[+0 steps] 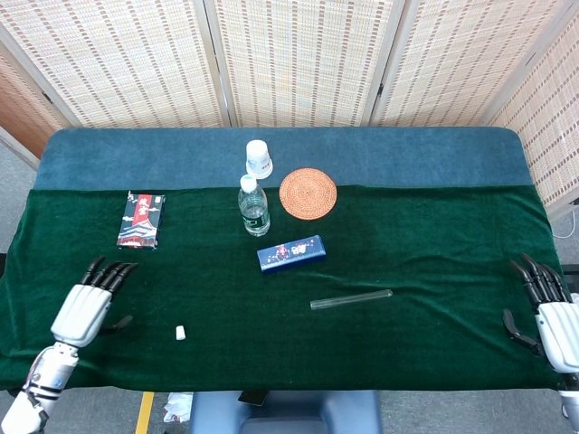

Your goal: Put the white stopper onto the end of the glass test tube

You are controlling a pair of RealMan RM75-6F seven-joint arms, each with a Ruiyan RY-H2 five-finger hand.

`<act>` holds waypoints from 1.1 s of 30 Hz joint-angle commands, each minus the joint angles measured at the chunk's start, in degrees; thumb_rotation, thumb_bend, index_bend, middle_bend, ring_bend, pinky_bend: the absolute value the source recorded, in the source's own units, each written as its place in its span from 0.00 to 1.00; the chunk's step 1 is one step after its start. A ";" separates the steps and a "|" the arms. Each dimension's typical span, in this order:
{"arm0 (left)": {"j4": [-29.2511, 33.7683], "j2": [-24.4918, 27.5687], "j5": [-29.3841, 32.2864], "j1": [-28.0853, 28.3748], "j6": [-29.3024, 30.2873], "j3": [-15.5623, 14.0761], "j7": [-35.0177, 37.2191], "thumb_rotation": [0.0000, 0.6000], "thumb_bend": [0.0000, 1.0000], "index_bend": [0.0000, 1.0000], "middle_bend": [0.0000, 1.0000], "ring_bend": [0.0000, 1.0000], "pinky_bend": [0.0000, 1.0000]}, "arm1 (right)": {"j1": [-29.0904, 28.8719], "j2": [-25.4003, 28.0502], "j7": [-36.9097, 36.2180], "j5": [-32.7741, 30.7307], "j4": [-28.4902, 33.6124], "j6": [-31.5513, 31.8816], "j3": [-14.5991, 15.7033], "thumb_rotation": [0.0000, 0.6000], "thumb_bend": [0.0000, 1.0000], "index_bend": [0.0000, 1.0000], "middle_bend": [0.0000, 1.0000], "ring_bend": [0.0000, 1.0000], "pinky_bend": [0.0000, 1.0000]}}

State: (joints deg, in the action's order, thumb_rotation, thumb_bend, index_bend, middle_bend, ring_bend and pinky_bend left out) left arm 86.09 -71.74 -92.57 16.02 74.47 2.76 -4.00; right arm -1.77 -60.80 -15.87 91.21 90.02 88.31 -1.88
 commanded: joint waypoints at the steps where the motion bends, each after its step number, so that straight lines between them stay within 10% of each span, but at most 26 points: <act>1: -2.07 -1.92 0.10 1.99 -2.50 -0.26 -0.28 1.00 0.22 0.10 0.17 0.13 0.00 | -0.33 -0.14 0.52 -0.21 0.28 -0.50 -0.10 1.00 0.56 0.00 0.00 0.00 0.00; 33: -3.22 -9.36 -3.03 7.21 -8.12 -5.75 -3.97 1.00 0.21 0.07 0.13 0.09 0.00 | -1.15 -0.79 2.50 -1.63 1.19 -2.24 -0.10 1.00 0.57 0.00 0.00 0.00 0.00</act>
State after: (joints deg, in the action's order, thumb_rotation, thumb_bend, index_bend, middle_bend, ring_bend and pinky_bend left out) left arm 82.88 -81.05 -95.59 23.19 66.36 -2.95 -7.95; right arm -2.92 -61.59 -13.36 89.56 91.21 86.07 -1.98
